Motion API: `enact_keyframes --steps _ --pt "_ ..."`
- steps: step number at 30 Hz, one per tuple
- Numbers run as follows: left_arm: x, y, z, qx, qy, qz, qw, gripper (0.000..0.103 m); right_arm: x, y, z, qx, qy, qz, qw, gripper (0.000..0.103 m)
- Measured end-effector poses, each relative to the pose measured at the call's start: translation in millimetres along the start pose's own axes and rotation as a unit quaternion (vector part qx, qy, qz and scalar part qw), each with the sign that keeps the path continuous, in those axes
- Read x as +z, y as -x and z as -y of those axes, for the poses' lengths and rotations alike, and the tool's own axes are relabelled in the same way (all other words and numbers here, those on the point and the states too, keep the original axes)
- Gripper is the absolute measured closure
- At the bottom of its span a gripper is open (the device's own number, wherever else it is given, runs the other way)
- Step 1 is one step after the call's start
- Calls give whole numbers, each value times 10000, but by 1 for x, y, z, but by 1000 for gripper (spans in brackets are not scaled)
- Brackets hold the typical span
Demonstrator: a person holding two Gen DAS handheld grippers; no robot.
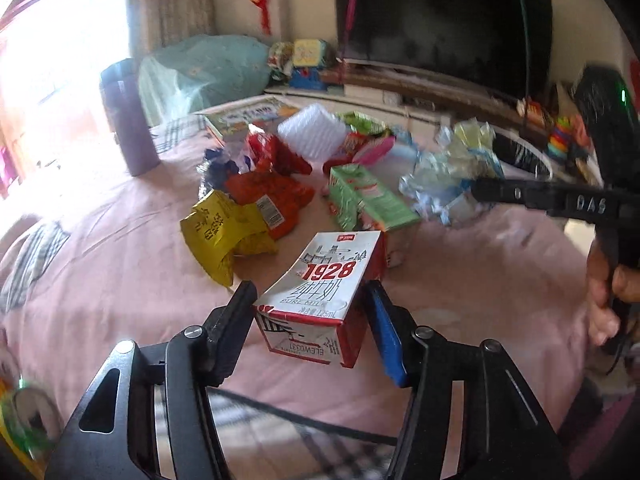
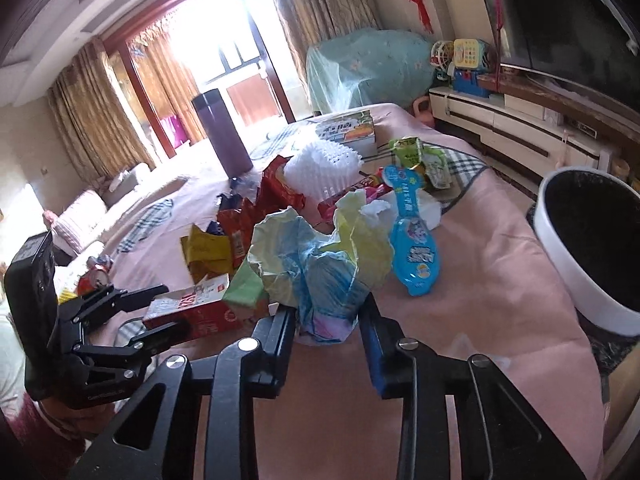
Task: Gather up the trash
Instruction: 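Grasp the red-white milk carton with the left tool while the right tool grasps crumpled tissue, then carry both items to the white bin and release them inside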
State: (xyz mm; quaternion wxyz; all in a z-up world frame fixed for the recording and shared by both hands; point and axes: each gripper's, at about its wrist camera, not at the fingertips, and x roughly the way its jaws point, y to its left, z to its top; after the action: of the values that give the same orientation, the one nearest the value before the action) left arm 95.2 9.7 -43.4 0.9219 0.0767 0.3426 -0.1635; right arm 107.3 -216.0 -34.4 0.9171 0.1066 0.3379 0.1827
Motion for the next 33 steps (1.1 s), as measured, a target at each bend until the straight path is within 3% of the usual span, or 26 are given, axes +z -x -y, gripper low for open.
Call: enact_keyframes --steps 5,11,20,33 --pt "4 27 16 29 349 362 9987 47 -5 25 17 -32 -136 128 9998 72" --pt "23 33 54 -175 222 579 9979 47 -7 54 44 -209 -331 319 9987 72" --pt "56 1 120 -616 -136 553 9965 48 -1 86 98 -525 -740 520 9945 72" --pt "93 -42 176 -873 -410 429 9944 48 9 104 166 -984 -1118 569 9872 71"
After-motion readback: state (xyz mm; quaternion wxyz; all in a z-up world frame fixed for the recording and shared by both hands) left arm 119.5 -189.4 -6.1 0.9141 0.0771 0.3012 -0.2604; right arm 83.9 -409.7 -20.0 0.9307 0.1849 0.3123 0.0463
